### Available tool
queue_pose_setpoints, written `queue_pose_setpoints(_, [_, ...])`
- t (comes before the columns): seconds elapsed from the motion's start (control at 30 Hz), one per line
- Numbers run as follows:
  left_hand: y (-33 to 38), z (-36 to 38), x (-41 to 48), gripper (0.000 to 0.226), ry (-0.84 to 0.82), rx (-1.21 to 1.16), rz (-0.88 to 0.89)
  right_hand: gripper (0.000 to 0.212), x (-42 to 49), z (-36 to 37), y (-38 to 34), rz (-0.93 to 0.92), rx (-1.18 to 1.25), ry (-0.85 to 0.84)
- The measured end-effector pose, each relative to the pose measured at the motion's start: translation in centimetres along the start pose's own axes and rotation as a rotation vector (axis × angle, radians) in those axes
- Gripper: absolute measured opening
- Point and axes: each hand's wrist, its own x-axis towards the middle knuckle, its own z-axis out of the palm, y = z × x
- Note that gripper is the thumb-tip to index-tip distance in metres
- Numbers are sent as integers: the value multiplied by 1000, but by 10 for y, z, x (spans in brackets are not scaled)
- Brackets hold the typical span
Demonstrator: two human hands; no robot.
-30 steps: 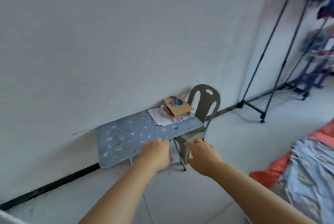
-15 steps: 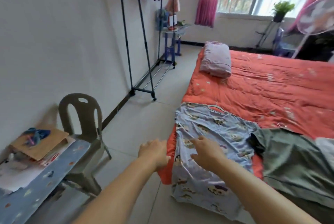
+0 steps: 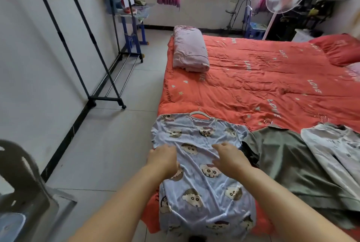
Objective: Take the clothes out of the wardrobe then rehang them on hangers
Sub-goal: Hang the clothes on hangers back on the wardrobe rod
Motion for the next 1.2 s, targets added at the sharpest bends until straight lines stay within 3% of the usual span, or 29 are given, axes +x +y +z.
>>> queue_pose_setpoints(0.23, [3,-6,110,45,-62,20,-31,52,114,-6,33,-4,22,-51])
queue_pose_setpoints(0.53, [14,13,295,39,-133,-105,-82,38,321,23,88,-55,45,-170])
queue_pose_setpoints(0.73, [7,49,387,53,-151,-118,-105,41,434,57,111,-36,18,-218])
queue_pose_setpoints(1.03, [3,97,441,45,-150,-147,-99,64,509,110,128,67,109,-119])
queue_pose_setpoints(1.2, [3,104,432,49,-147,-170,-92,41,506,116,132,78,296,-53])
